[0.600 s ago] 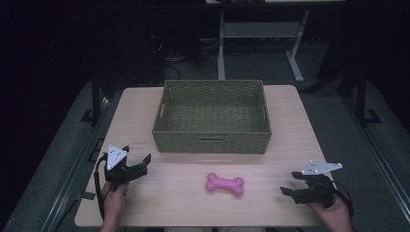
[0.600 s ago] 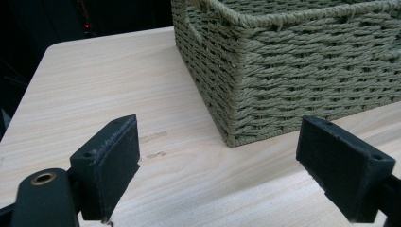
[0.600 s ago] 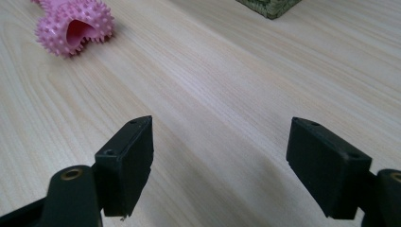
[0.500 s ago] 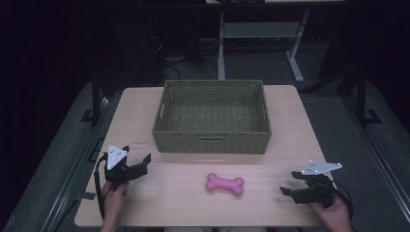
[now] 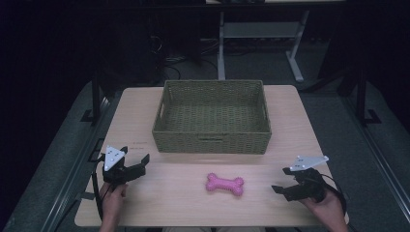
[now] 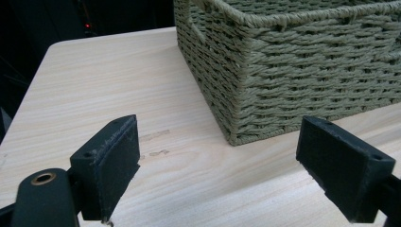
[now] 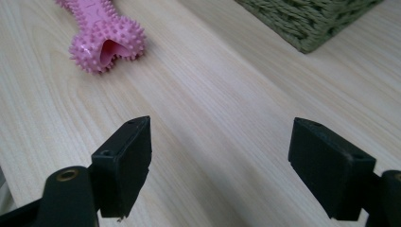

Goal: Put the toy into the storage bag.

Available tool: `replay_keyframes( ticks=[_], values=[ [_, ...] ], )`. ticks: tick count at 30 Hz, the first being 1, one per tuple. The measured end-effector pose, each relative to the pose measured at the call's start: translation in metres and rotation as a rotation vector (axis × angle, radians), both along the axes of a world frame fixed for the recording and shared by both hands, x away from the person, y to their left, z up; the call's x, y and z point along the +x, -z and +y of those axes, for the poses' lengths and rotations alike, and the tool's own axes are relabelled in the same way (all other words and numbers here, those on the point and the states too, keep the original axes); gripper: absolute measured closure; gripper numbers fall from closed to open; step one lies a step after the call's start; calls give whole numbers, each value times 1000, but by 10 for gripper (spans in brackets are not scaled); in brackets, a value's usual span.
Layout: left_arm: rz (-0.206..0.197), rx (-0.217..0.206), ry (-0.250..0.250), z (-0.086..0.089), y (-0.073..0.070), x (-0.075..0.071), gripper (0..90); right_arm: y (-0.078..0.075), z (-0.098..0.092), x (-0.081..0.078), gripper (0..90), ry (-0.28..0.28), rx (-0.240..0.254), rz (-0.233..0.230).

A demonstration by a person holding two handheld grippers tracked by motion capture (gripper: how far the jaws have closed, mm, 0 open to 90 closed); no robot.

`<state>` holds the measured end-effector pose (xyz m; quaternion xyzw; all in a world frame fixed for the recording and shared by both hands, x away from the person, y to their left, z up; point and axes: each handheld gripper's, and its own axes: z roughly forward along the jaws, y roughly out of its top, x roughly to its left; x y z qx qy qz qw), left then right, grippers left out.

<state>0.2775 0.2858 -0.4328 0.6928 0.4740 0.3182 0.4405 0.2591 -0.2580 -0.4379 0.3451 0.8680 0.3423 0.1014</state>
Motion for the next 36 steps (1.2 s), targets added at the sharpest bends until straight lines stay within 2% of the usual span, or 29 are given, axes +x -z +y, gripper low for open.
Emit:
replay_keyframes(
  ticks=[4, 19, 36],
  values=[
    [5, -3, -8, 3, 0, 0, 137, -3, 9, 4, 211, -35, -27, 19],
    [8, -1, -6, 3, 1, 2, 137, -19, 33, 11, 201, -123, -78, 51],
    [2, 6, 1, 2, 2, 3, 137, -33, 61, 24, 196, -218, -109, 89]
  ],
)
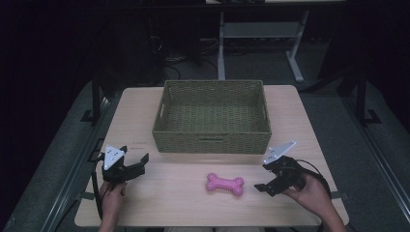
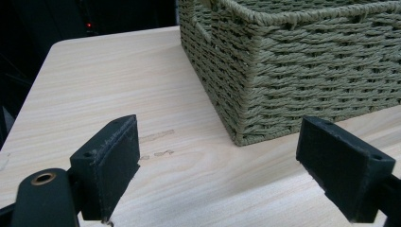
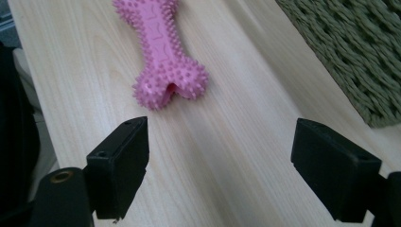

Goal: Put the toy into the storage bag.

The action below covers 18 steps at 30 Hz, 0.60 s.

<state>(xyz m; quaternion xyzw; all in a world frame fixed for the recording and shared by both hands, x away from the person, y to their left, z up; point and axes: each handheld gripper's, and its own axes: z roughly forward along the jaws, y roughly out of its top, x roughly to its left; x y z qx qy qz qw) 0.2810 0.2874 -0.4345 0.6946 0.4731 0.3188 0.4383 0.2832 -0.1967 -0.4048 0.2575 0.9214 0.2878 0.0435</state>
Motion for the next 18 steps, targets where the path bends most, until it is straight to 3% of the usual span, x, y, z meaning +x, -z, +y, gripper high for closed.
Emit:
replay_keyframes(
  ticks=[18],
  values=[
    [-4, -17, -6, 5, -1, -3, 137, -3, 49, 8, 199, -153, -58, 36]
  ],
)
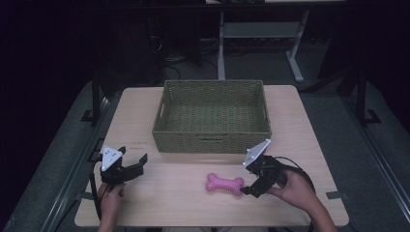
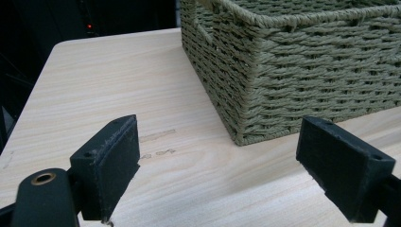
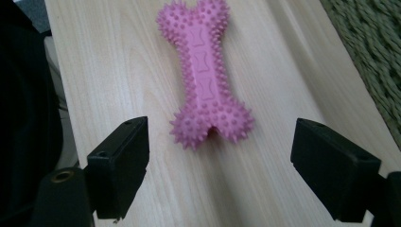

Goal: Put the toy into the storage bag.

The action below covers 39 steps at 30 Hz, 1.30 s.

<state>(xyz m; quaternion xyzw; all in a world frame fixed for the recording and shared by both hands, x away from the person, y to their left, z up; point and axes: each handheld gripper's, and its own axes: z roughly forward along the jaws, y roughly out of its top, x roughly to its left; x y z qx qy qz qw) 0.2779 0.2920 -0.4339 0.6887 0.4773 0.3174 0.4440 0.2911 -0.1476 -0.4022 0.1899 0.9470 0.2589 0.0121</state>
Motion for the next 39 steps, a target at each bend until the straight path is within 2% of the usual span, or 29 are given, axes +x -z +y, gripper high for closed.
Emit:
replay_keyframes(
  ticks=[3, 13, 18, 34, 39],
  values=[
    [-2, -9, -5, 0, 0, 0, 137, 0, 5, 1, 199, -16, -4, -2],
    [-2, 1, 5, -1, 0, 0, 136, 2, 30, 4, 208, -85, -21, 3],
    [-2, 0, 10, -2, 0, 1, 137, 5, 44, 7, 216, -118, -46, 13],
    [0, -1, 12, -3, 0, 1, 137, 18, 62, 14, 264, -149, -94, 41],
    [-2, 1, 13, -4, 0, 2, 137, 22, 65, 15, 283, -149, -116, 32]
  ],
)
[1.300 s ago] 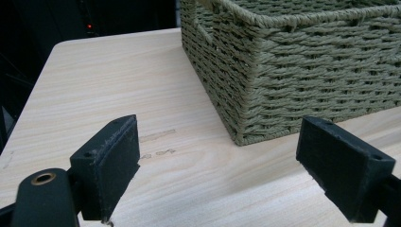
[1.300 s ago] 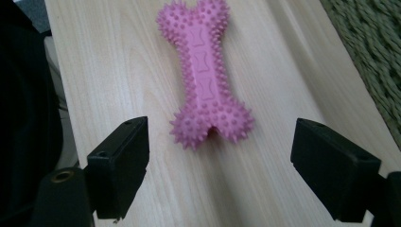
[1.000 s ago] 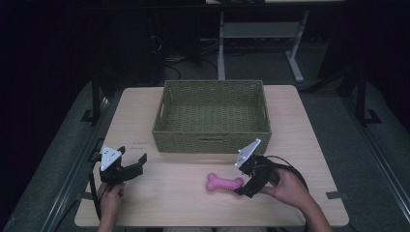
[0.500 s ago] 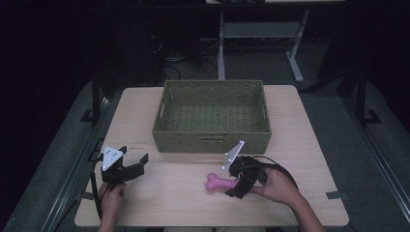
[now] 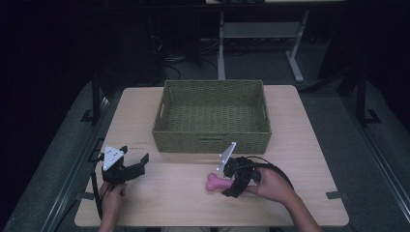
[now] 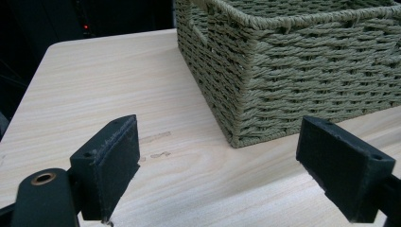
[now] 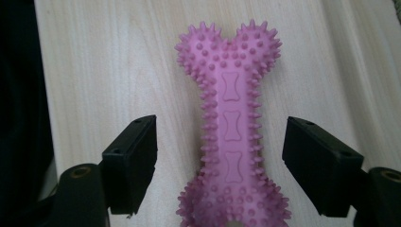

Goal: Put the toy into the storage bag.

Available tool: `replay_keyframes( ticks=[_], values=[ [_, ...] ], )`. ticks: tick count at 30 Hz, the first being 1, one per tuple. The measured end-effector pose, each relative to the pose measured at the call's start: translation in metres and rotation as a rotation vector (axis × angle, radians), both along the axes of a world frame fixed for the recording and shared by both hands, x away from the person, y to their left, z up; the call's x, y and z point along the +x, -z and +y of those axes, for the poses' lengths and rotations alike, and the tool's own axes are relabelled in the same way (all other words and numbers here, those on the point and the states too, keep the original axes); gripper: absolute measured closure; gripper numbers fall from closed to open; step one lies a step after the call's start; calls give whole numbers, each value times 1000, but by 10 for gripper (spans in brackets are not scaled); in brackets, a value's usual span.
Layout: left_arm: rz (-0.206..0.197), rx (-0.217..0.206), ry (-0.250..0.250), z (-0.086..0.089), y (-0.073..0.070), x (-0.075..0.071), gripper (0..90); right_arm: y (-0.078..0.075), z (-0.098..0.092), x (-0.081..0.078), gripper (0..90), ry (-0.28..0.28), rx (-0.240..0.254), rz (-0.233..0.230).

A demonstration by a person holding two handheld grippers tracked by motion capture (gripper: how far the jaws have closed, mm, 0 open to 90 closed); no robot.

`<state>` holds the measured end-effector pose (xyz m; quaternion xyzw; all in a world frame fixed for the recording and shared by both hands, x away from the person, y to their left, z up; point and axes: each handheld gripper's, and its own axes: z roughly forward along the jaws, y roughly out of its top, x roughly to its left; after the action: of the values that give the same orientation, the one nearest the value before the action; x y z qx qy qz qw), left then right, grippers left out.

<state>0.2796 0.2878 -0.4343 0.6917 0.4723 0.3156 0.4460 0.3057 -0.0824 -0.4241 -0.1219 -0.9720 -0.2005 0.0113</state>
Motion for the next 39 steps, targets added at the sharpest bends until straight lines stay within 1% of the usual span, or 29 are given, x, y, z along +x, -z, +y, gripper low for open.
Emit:
replay_keyframes(
  ticks=[1, 6, 8, 9, 14, 16, 17, 18, 24, 27, 30, 34, 35, 36, 37, 39],
  values=[
    [1, -2, 1, 0, 0, 0, 137, 2, 1, 1, 313, -5, -7, 3],
    [2, -4, 0, 1, 0, 0, 137, 5, 4, 3, 333, -4, -21, 6],
    [1, -4, -2, 2, 0, 0, 136, 7, 6, 3, 357, -5, -32, 3],
    [1, -5, -4, 2, 0, 0, 136, 8, 7, 2, 370, -9, -43, -4],
    [0, -10, -8, 3, 0, 0, 137, 9, 9, 3, 402, -14, -47, -16],
    [2, -14, -7, 3, 0, 0, 137, 10, 10, 3, 427, -13, -59, -32],
    [0, -9, -5, 3, 0, 0, 137, 11, 10, 2, 441, -19, -64, -40],
    [0, -9, -5, 3, 0, 0, 137, 11, 11, 2, 448, -19, -67, -41],
    [2, -11, -8, 3, 0, 1, 137, 11, 11, 2, 474, -22, -65, -41],
    [1, -13, -8, 3, 0, 1, 137, 12, 12, 2, 487, -29, -77, -47],
    [2, -15, -8, 4, 0, 1, 137, 13, 13, 2, 503, -33, -76, -51],
    [1, -15, -10, 4, 0, 1, 137, 14, 13, 3, 520, -29, -80, -47],
    [1, -15, -8, 4, -1, 0, 136, 15, 13, 3, 538, -30, -88, -47],
    [1, -15, -8, 4, -1, 0, 137, 15, 13, 3, 538, -30, -88, -47],
    [-1, -12, -9, 4, -1, 0, 137, 15, 14, 2, 565, -40, -90, -51],
    [-2, -14, -8, 4, -1, 0, 136, 14, 14, 2, 571, -44, -90, -51]
  ],
)
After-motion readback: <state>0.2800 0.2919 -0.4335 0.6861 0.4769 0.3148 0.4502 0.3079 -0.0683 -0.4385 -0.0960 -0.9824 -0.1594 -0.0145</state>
